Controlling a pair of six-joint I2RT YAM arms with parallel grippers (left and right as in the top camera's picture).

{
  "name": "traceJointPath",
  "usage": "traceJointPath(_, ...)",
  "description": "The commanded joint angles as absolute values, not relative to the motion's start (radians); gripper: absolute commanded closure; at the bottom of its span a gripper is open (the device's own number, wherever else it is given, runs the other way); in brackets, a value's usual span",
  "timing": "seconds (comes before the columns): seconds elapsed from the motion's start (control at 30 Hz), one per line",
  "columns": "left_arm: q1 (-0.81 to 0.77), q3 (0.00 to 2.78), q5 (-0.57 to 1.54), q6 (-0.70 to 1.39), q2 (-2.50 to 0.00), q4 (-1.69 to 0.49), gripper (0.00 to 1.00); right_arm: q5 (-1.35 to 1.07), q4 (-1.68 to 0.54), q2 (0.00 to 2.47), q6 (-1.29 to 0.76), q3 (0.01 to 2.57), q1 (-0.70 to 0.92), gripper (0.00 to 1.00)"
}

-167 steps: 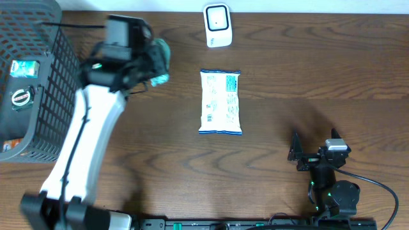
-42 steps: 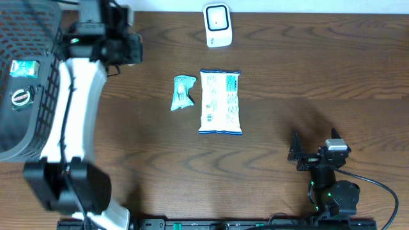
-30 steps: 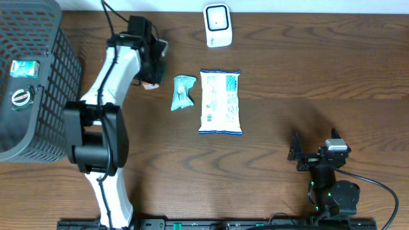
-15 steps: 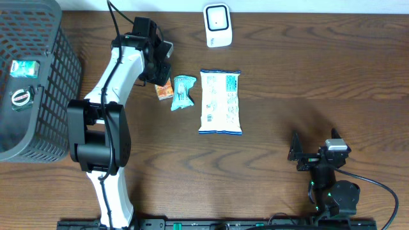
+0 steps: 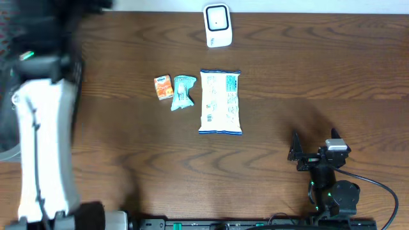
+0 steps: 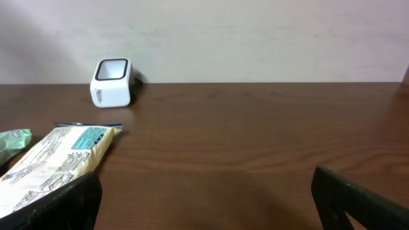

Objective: Scan the item barcode

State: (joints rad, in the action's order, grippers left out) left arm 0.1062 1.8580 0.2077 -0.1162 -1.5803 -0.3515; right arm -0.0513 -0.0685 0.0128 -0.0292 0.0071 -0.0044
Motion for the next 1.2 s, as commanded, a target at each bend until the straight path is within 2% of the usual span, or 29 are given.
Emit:
traceJointPath(0.0,0.271,1.851,0.157,0.122,-1.581,-0.302,0.03,-0.047,-0.072,0.010,-0.029,0.005,-0.012,0.01)
traceJointPath(0.1,0.399,1.850,0.110,0.213,-1.615,-0.323,0.03,-0.047,-0.072,0.010,-0.028,0.005,-0.012,0.01)
traceJointPath(0.33,0.581,1.850,0.111,0.212,-1.814,-0.400,0.02,-0.047,-0.072,0.009,-0.029,0.005,-0.012,0.01)
traceJointPath(0.67,0.602,1.850,0.111,0.273,-2.086,-0.363,0.04,-0.047,-0.072,0.009,-0.029,0.005,-0.012,0.01)
traceJointPath(0.97,0.602,1.850,0.111,0.320,-2.253,-0.320,0.15,-0.047,-0.072,0.009,-0.029,0.005,-0.012,0.01)
traceJointPath(1.0,0.602,1.850,0.111,0.320,-2.263,-0.319,0.20,-0.047,-0.072,0.010,-0.029,0.005,-0.012,0.01)
traceJointPath(1.17,0.602,1.850,0.110,0.320,-2.302,-0.318,0.21,-0.047,-0.072,0.010,-0.029,0.005,-0.012,0.01)
